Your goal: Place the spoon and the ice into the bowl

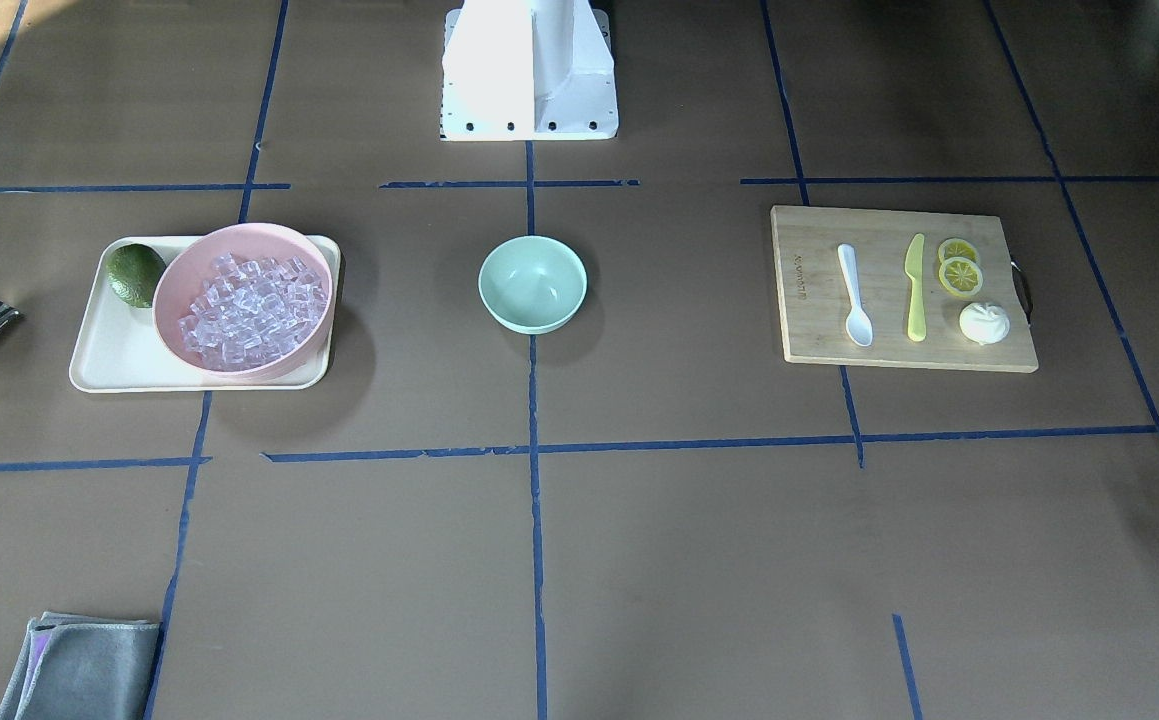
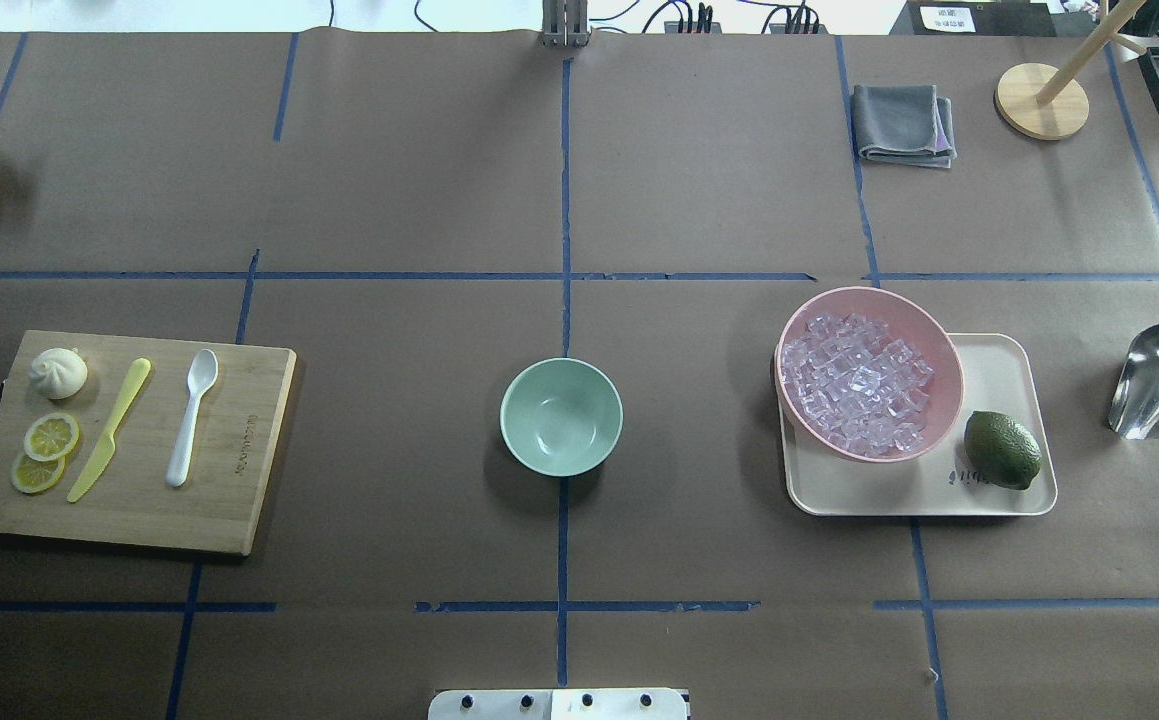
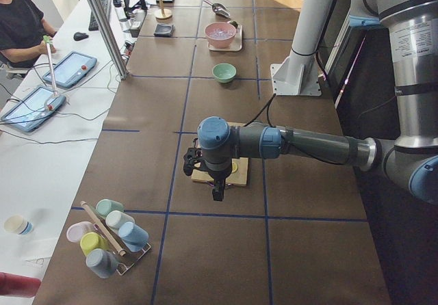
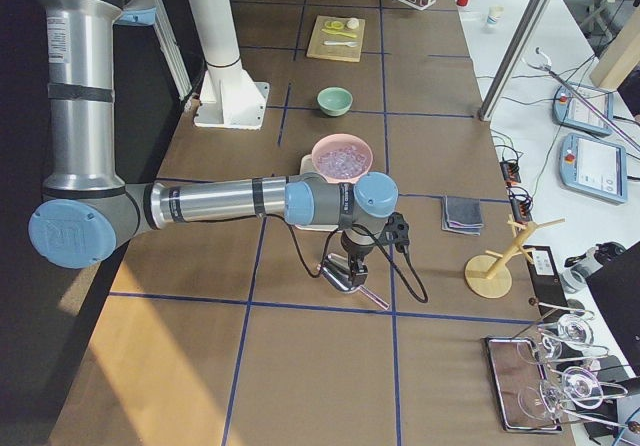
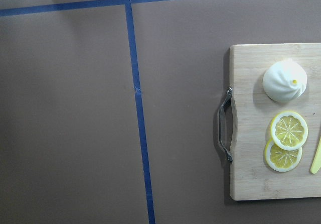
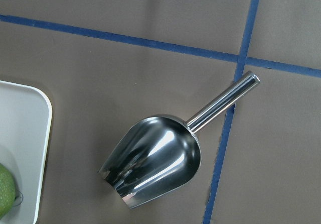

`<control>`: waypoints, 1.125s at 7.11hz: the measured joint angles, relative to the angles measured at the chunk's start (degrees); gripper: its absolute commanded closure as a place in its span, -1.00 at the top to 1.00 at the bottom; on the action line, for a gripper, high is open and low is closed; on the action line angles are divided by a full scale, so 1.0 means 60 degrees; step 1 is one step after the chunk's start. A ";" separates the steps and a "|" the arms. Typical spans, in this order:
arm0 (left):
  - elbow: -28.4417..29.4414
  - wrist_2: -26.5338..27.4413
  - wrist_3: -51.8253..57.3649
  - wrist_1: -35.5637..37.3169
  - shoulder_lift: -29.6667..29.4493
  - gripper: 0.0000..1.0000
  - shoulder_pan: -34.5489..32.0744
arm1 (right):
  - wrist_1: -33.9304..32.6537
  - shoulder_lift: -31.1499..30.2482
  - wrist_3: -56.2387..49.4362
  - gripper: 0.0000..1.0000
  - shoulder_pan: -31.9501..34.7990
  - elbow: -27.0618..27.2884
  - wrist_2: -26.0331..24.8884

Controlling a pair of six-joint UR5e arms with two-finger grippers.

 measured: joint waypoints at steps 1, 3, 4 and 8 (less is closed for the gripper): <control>-0.0180 -0.0015 0.0003 0.0015 0.0003 1.00 0.0024 | 0.0000 0.0000 0.0002 0.99 0.0000 0.0002 0.0012; -0.0712 -0.0038 -0.0034 0.0035 0.0041 1.00 0.0038 | 0.0000 0.0000 0.0003 0.99 -0.0007 0.0000 0.0018; -0.0881 -0.0091 -0.0026 0.0028 0.0149 1.00 0.0051 | 0.0000 0.0003 0.0000 0.99 -0.0009 -0.0003 0.0018; -0.1300 -0.1153 -0.3314 -0.1078 -0.0379 1.00 0.2361 | 0.0013 0.0038 -0.0027 0.99 -0.0044 0.0080 0.0025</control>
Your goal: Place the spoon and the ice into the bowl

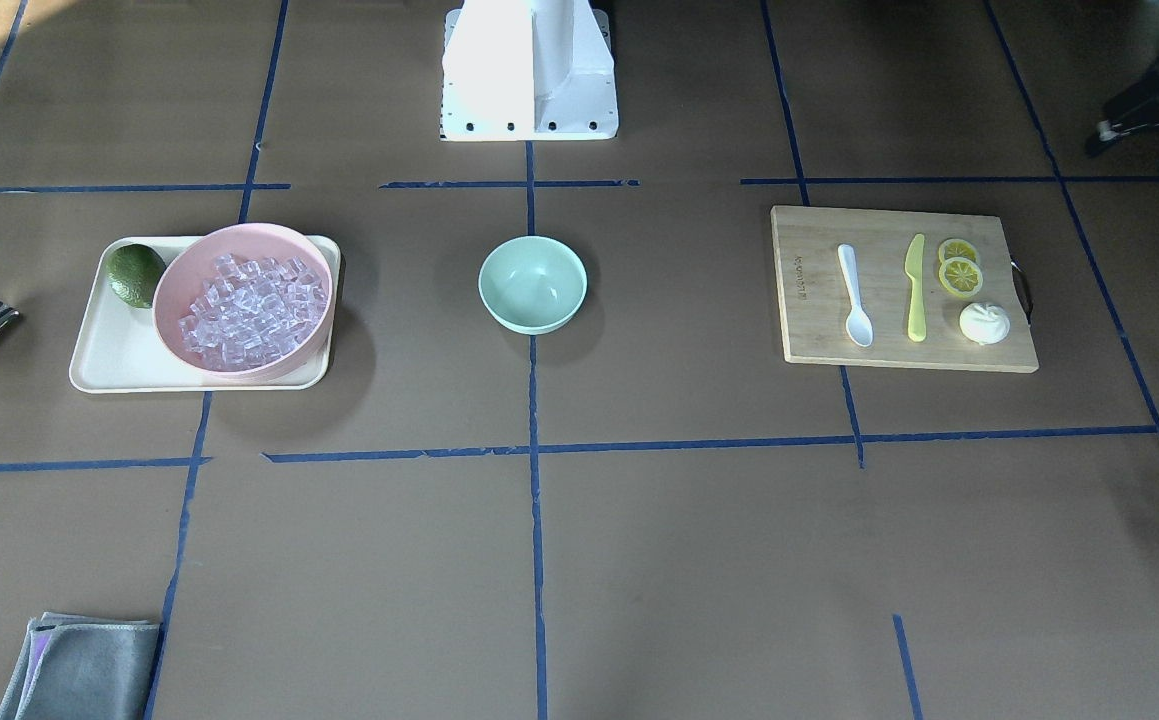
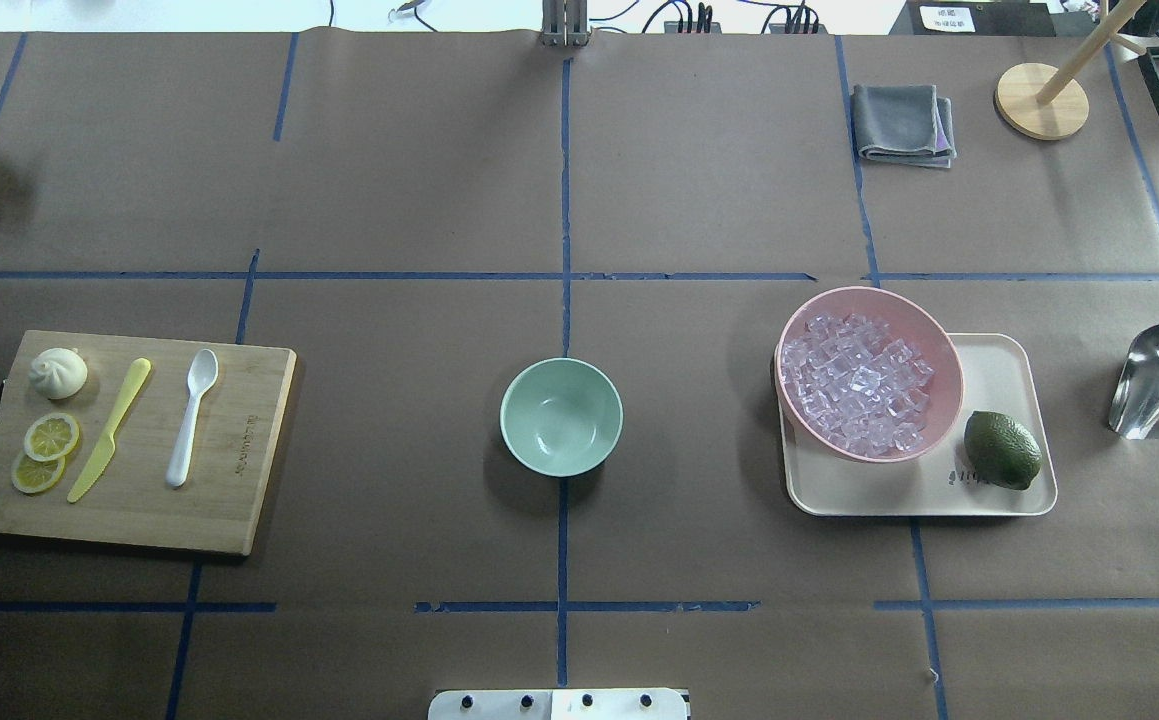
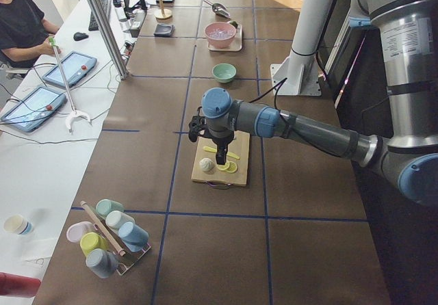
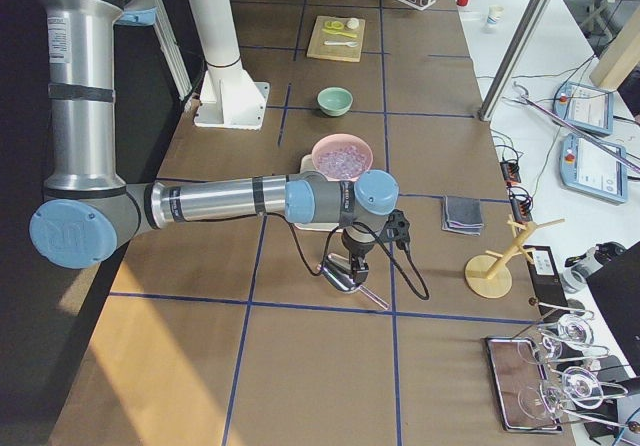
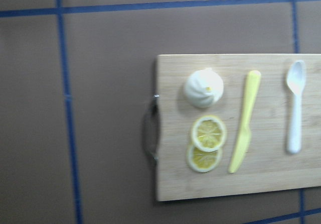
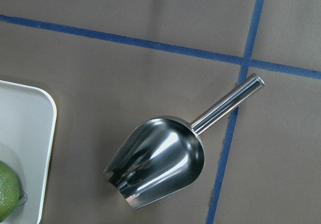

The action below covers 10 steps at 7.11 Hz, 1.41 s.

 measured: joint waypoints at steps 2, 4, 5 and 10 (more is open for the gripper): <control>0.0067 0.1615 -0.2336 -0.0419 -0.1254 0.99 0.2370 | 0.0005 0.0134 -0.0015 0.99 -0.0132 -0.0002 -0.0005; 0.0693 0.3574 -0.3179 -0.0521 -0.2334 0.99 0.4062 | 0.0006 0.0186 0.0002 0.99 -0.0339 0.0012 -0.0003; 0.1065 0.3866 -0.3692 -0.0576 -0.2770 0.99 0.4403 | 0.0003 0.0191 0.0005 0.99 -0.0382 0.0016 0.0000; 0.2375 0.3863 -0.4295 -0.0791 -0.3660 0.99 0.4821 | 0.0005 0.0196 0.0011 0.99 -0.0405 0.0019 0.0008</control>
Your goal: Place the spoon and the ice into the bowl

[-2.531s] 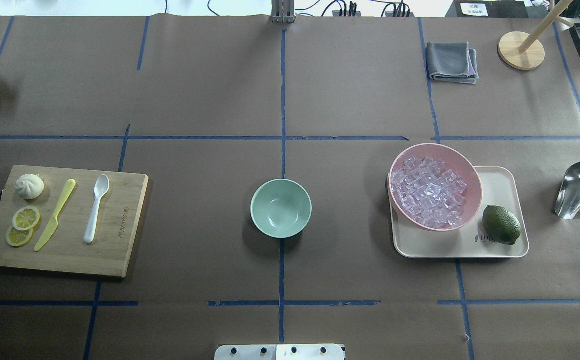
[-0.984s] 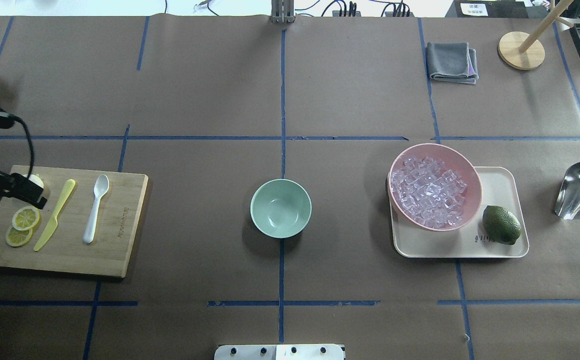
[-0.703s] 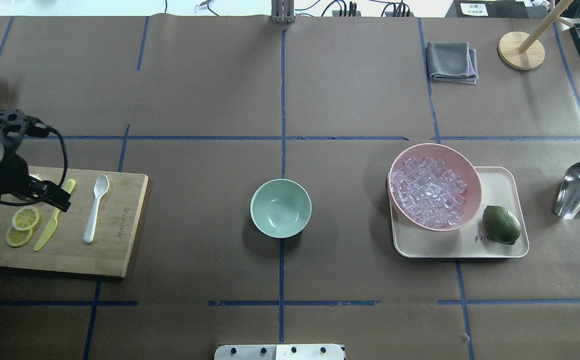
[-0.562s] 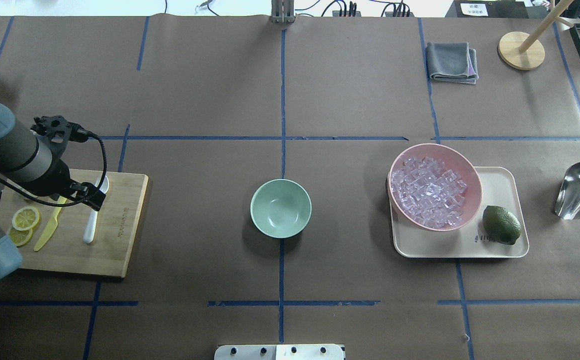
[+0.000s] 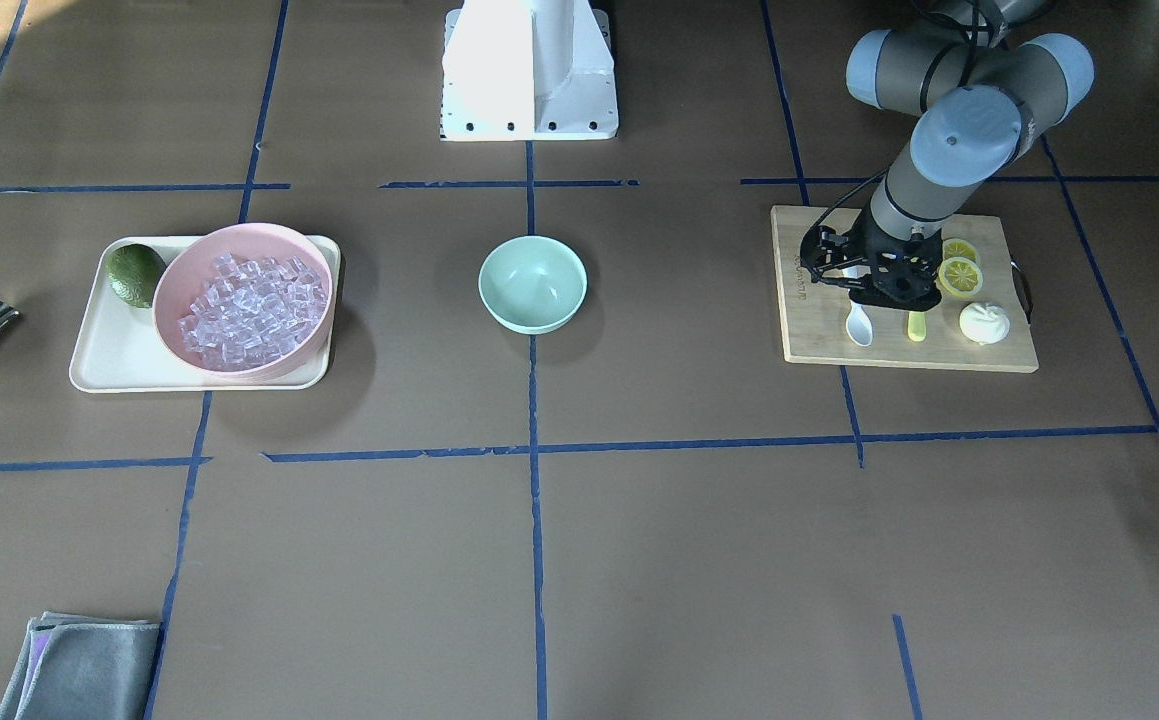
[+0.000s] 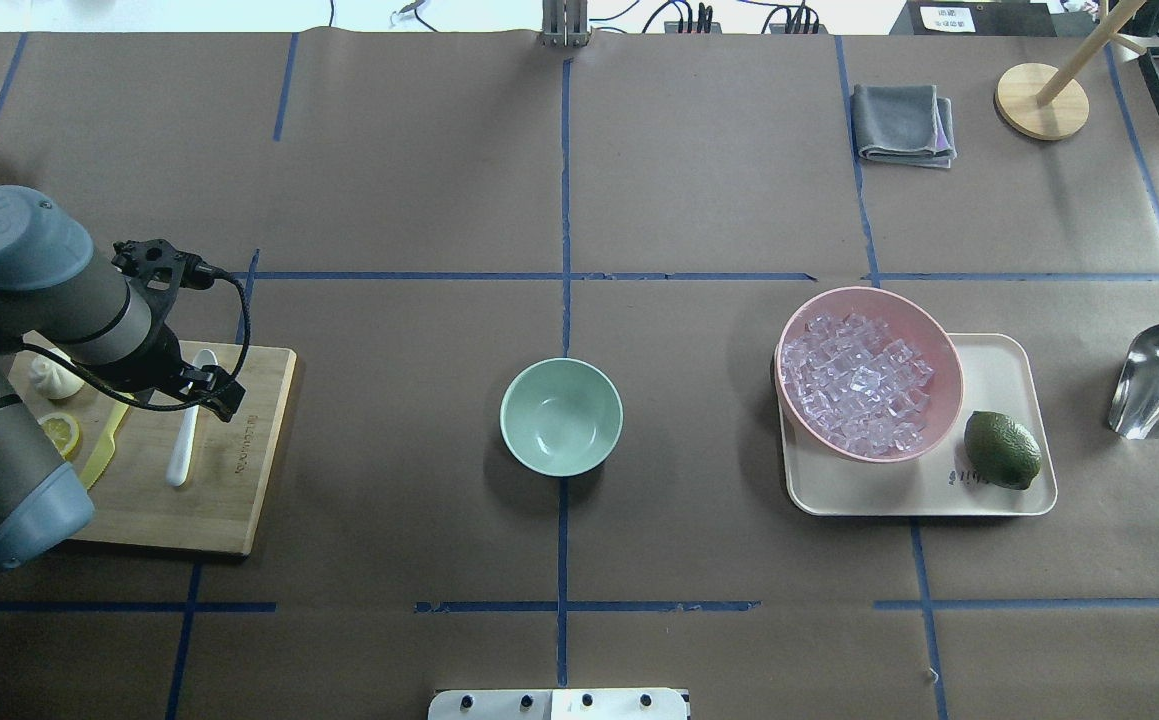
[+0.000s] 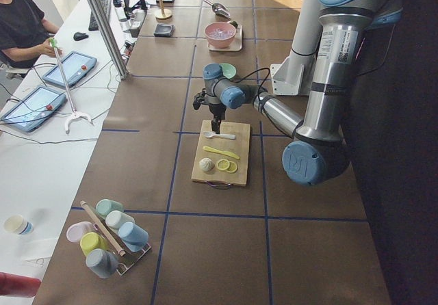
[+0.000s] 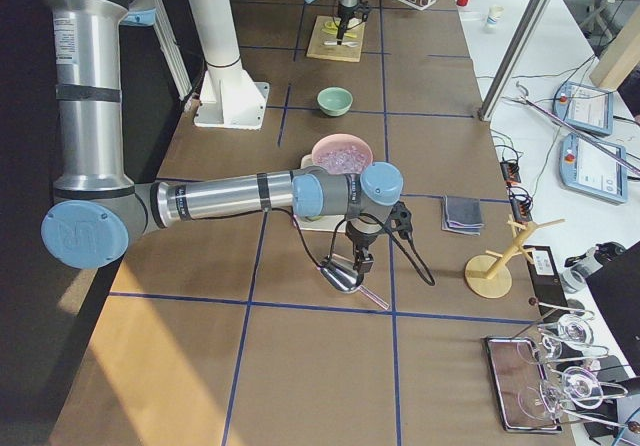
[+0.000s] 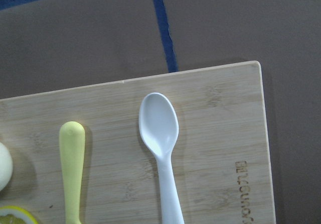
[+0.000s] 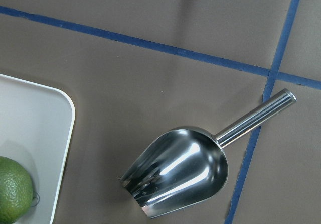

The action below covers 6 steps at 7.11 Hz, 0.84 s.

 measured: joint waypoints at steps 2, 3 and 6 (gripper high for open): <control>0.0320 -0.0114 0.0006 -0.0003 -0.0063 0.95 0.0005 | 0.0010 0.0000 0.0001 0.99 0.0000 0.0020 -0.0002; 0.0456 -0.0137 -0.0003 -0.0004 -0.0075 0.88 0.0005 | 0.0011 0.0000 0.0001 0.99 0.0000 0.0025 -0.0006; 0.0664 -0.0157 -0.0001 -0.0004 -0.0103 0.37 0.0005 | 0.0011 0.0000 -0.0009 0.99 0.0000 0.0022 -0.0002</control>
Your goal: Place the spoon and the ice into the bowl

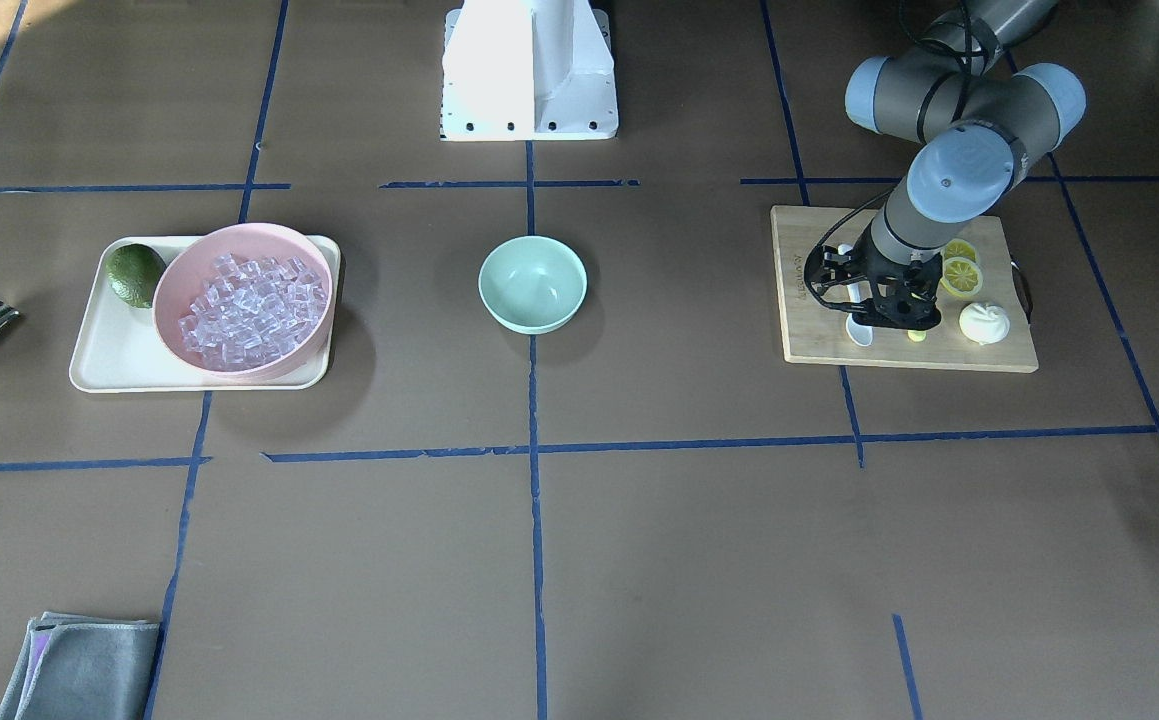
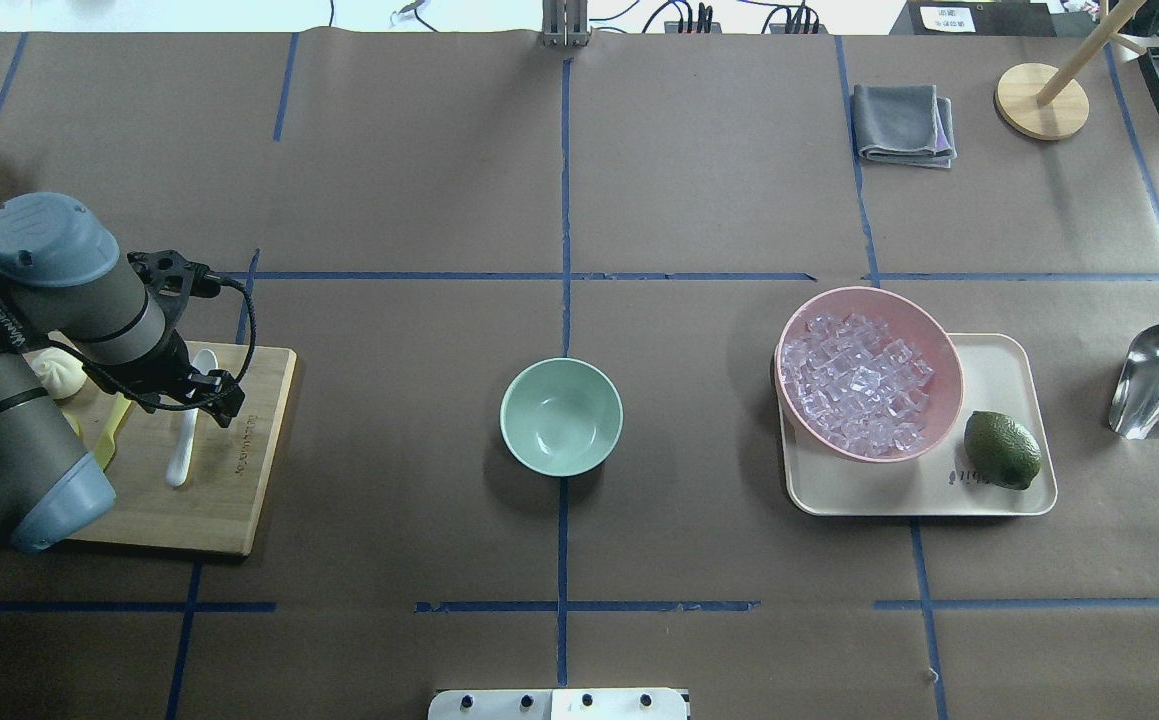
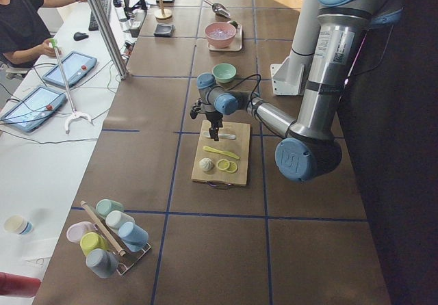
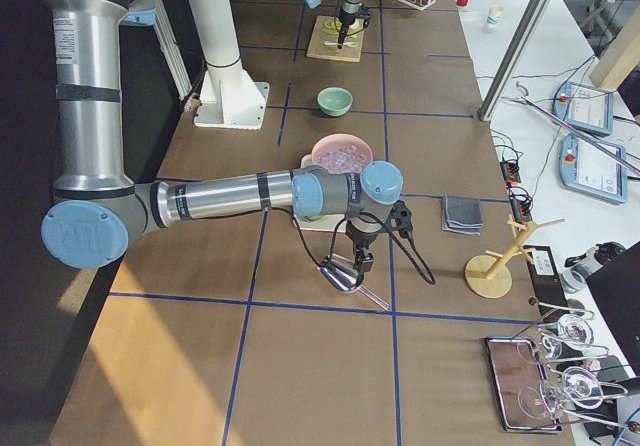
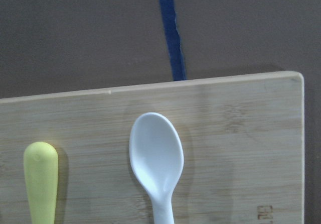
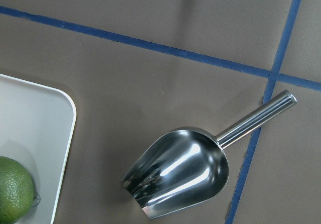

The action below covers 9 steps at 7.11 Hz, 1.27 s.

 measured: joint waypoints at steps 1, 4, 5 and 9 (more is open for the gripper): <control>0.0015 -0.0001 0.0003 0.0000 -0.0018 -0.04 0.0005 | 0.0000 0.0000 -0.0003 0.99 0.0000 -0.0004 -0.0003; 0.0033 -0.0103 0.0051 -0.0002 -0.0049 -0.85 0.0014 | 0.0000 -0.0001 -0.0015 0.99 0.0000 -0.0006 -0.0001; 0.0026 -0.0114 0.0062 -0.0001 -0.0045 -1.00 0.0015 | 0.0000 0.0000 -0.0018 0.99 0.0000 -0.0006 -0.0006; -0.0243 -0.0402 -0.0210 -0.0015 -0.0049 -1.00 -0.0018 | -0.0010 0.0000 -0.0020 0.99 0.0000 -0.0007 0.0000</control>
